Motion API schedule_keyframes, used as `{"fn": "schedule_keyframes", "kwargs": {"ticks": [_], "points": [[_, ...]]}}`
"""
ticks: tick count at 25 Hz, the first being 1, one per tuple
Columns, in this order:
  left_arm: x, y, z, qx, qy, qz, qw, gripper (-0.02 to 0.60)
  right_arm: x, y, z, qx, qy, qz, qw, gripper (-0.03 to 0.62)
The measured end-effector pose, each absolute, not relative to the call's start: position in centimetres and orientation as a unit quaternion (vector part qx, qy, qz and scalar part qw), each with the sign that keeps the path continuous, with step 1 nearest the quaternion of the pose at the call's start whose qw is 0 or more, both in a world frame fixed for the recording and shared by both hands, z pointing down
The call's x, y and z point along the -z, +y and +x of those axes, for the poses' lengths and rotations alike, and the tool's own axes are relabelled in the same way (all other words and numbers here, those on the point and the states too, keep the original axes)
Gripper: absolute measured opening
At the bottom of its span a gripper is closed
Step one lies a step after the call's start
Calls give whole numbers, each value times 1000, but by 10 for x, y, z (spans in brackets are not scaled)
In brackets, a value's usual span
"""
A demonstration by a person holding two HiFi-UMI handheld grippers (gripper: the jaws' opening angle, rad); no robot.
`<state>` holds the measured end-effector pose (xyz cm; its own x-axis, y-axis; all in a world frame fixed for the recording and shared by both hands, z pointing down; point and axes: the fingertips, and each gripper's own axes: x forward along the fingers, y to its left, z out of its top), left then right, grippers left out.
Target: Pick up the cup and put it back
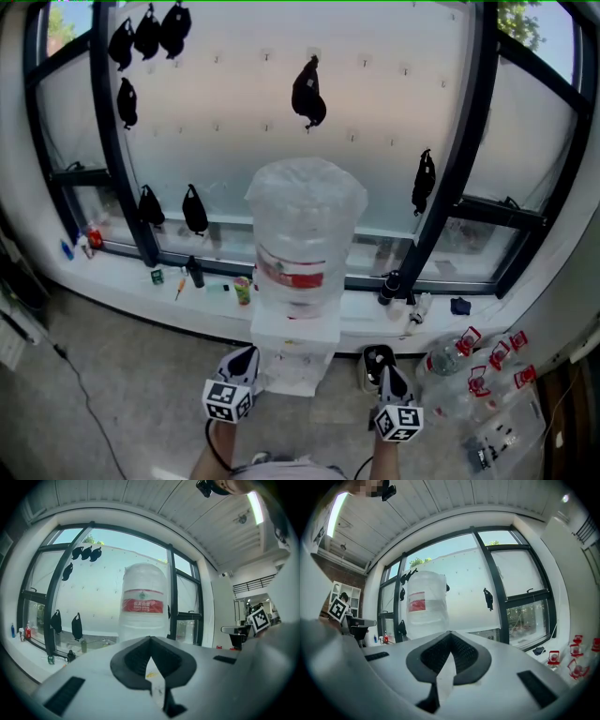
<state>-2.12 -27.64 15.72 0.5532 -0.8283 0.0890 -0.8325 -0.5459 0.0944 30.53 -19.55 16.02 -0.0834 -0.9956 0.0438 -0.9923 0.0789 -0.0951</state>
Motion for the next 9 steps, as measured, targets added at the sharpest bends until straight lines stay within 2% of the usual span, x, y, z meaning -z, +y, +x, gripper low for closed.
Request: {"fn": "schedule_keyframes", "kwargs": {"ticks": [9], "points": [[-161,-275,-21,-20,-475,877,66,25,-160,-196,306,51,737,-674,16,15]]}}
